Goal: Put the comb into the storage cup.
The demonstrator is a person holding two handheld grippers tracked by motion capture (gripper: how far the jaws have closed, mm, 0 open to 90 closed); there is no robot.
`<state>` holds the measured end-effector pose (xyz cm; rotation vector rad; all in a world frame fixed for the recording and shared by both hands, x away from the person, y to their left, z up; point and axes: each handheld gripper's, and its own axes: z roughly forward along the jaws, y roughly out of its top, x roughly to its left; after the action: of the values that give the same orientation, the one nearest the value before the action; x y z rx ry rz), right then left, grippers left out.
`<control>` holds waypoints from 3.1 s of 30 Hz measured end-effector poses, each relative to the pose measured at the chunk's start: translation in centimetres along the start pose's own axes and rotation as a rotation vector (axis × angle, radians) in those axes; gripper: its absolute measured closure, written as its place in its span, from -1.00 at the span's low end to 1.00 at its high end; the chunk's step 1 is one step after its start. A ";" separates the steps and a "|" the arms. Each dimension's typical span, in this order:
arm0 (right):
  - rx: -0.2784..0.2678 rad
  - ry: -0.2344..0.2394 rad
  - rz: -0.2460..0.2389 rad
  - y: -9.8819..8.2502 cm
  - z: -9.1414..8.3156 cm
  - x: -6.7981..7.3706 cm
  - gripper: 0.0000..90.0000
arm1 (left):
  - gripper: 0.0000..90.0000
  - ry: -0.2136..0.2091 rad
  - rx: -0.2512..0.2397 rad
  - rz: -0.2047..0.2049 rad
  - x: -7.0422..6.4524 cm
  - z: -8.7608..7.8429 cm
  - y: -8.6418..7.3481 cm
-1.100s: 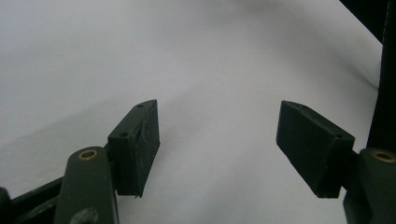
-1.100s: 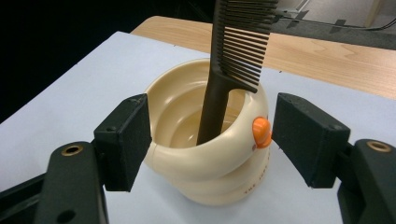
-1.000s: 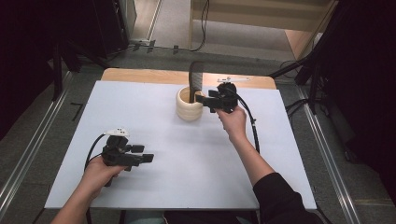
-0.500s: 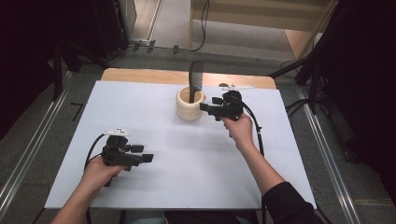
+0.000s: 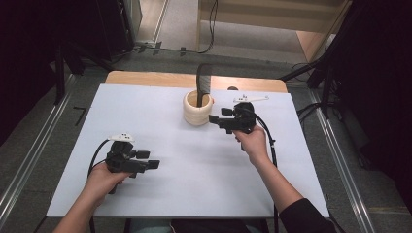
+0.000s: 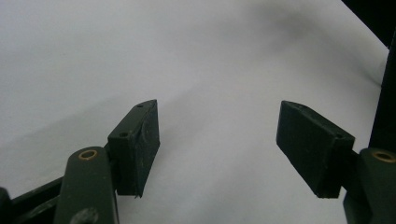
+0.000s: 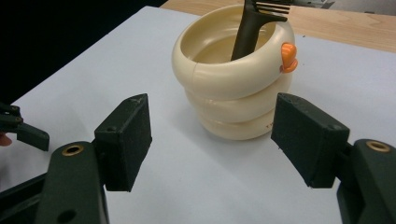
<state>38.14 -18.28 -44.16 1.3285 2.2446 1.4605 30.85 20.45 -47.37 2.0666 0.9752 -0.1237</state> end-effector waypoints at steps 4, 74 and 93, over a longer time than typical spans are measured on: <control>0.003 0.004 -0.017 -0.4 -0.4 0.3 -0.40 | -0.32 -0.001 -0.001 0.002 0.0 0.0 0.0; 0.040 0.047 -0.021 -10.4 -9.2 1.4 -0.41 | -0.32 -0.019 -0.020 0.024 -0.8 -0.2 0.1; 0.040 0.001 -0.019 -11.6 -10.6 0.5 -0.41 | -0.32 -0.020 -0.021 0.030 -0.6 -0.2 0.1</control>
<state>25.17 -26.46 -47.81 1.3139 2.2918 1.4180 30.48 20.22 -46.93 2.0565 0.9291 -0.1172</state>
